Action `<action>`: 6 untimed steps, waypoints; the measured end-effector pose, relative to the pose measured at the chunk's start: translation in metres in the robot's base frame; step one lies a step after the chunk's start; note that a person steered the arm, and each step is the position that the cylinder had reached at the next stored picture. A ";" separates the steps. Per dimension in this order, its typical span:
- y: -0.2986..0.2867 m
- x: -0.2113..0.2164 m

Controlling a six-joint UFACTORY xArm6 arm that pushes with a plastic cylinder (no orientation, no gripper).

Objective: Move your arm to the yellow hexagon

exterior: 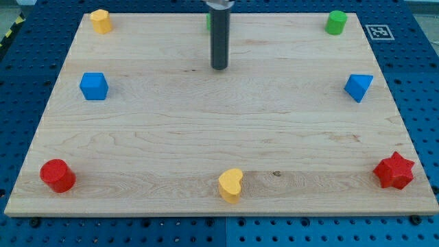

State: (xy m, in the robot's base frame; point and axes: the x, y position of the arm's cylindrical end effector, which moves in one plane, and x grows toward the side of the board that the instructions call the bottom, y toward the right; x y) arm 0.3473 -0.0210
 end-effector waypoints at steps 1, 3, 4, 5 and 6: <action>-0.038 -0.005; -0.133 -0.022; -0.177 -0.032; -0.203 -0.053; -0.211 -0.077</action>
